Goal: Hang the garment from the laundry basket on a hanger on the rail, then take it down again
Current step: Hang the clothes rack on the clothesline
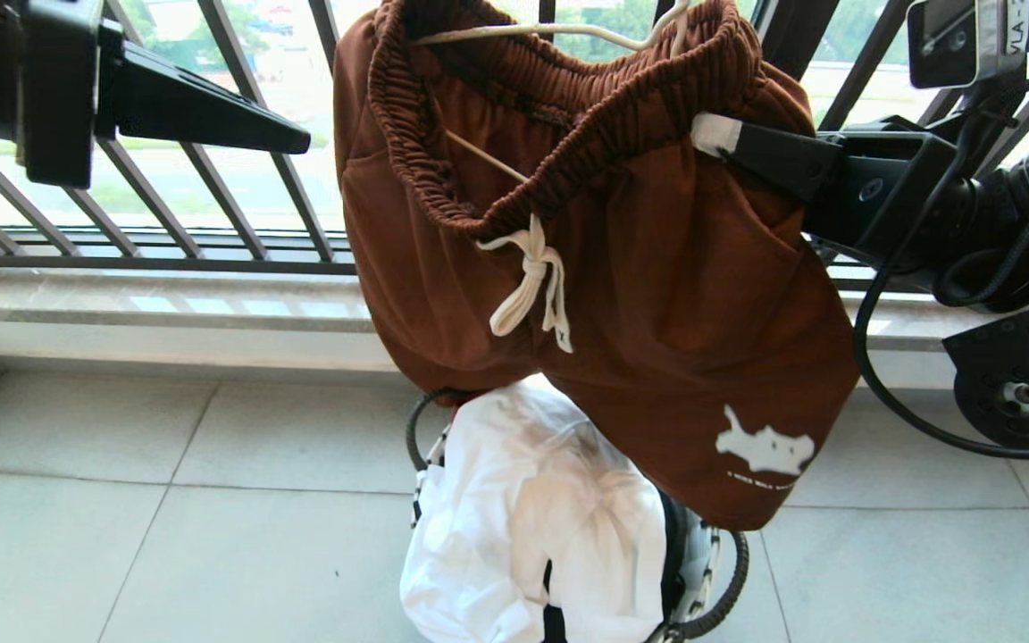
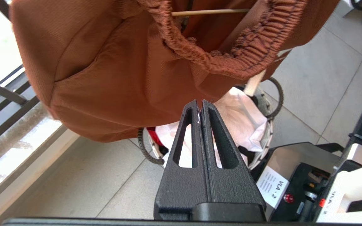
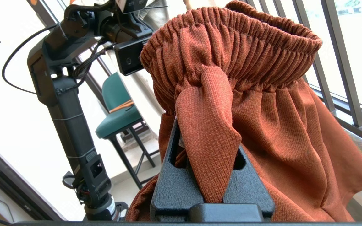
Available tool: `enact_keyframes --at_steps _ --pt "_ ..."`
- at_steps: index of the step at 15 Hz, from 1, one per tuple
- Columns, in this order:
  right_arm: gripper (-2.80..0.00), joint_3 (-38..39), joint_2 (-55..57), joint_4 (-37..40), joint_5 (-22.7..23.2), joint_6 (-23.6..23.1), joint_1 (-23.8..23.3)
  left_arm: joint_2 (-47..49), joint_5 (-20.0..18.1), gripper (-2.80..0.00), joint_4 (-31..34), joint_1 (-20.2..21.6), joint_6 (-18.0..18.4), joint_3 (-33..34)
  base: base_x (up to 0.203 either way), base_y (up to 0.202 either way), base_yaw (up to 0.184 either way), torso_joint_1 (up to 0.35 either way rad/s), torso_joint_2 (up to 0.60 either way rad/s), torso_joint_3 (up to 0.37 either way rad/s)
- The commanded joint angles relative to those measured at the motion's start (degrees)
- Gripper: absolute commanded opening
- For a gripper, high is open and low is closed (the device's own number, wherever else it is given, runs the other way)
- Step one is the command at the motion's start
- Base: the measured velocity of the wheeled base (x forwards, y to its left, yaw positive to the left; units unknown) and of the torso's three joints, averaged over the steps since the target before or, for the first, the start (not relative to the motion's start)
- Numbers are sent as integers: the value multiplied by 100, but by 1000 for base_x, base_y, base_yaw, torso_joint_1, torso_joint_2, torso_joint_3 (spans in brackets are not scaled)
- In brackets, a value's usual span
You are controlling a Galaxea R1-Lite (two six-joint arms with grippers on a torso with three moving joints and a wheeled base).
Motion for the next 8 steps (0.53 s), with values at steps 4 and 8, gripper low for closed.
enact_keyframes --at_steps 4,8 --pt "-280 7 32 -42 100 33 -31 5 -15 0 46 304 434 -2 0 0 0 0 0 0" --pt "-280 16 31 -50 138 50 -72 275 -23 0 14 490 1554 51 0 0 0 0 0 0"
